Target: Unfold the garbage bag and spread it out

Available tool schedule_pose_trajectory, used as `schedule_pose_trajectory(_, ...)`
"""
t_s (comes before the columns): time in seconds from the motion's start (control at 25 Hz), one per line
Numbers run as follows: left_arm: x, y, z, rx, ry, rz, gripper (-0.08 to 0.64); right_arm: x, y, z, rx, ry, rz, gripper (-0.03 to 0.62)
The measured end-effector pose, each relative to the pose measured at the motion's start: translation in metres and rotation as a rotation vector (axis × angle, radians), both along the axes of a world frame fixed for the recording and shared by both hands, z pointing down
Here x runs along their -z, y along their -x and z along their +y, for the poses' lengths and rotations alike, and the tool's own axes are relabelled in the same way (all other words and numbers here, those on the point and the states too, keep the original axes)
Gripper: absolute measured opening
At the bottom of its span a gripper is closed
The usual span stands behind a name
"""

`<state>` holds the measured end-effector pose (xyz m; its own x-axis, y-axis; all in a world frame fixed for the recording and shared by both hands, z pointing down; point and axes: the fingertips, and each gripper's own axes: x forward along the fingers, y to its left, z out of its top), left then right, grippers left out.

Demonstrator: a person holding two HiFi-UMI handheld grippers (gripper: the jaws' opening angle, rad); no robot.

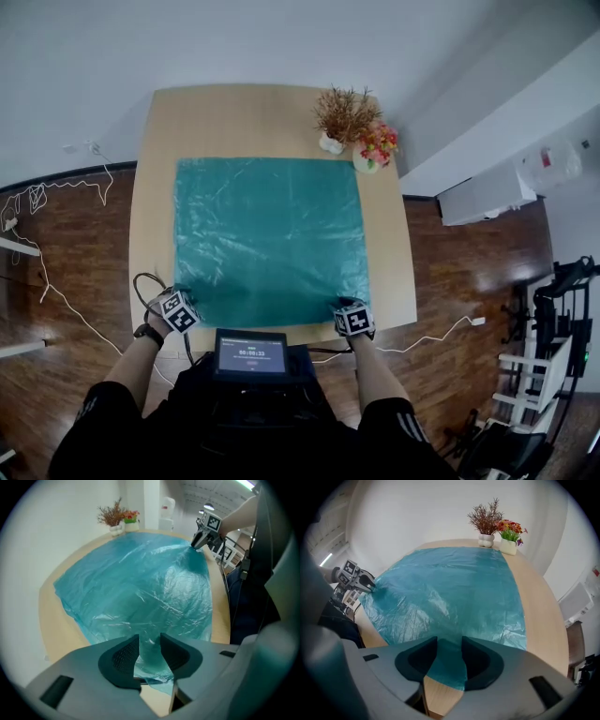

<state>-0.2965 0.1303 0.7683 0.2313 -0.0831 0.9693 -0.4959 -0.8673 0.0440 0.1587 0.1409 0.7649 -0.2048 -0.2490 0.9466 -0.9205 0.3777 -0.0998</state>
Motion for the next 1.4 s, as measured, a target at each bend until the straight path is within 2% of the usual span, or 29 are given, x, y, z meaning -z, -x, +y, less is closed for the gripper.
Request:
schedule_pose_trajectory(0.2, -0.003, -0.002, 0.001, 0.003, -0.013, -0.007, 0.152, -0.002, -0.002, 0.001, 0.014, -0.005, 0.004, 0.196)
schedule_pose_trajectory(0.44, 0.003, -0.002, 0.001, 0.053, -0.057, -0.021, 0.153, 0.000, -0.002, -0.004, 0.038, -0.030, -0.009, 0.198)
schedule_pose_trajectory(0.56, 0.028, -0.012, -0.009, 0.108, -0.122, 0.005, 0.153, 0.023, 0.003, -0.029, 0.032, -0.140, -0.051, 0.198)
schedule_pose_trajectory(0.68, 0.065, -0.028, -0.015, 0.201, -0.188, 0.074, 0.153, 0.065, 0.017, -0.054, 0.075, -0.274, -0.112, 0.198)
schedule_pose_trajectory(0.92, 0.135, -0.066, -0.013, 0.309, -0.336, 0.182, 0.153, 0.149, 0.045, -0.067, 0.138, -0.479, -0.290, 0.198)
schedule_pose_trajectory(1.04, 0.165, -0.084, -0.001, 0.340, -0.388, 0.225, 0.152, 0.179, 0.053, -0.059, 0.187, -0.546, -0.334, 0.189)
schedule_pose_trajectory(1.12, 0.177, -0.094, 0.010, 0.355, -0.416, 0.243, 0.152, 0.193, 0.055, -0.049, 0.201, -0.566, -0.361, 0.158)
schedule_pose_trajectory(1.2, 0.186, -0.104, 0.021, 0.368, -0.441, 0.266, 0.152, 0.204, 0.056, -0.040, 0.201, -0.579, -0.392, 0.153)
schedule_pose_trajectory(1.4, 0.205, -0.123, 0.049, 0.389, -0.457, 0.343, 0.152, 0.235, 0.052, -0.016, 0.212, -0.652, -0.438, 0.149)
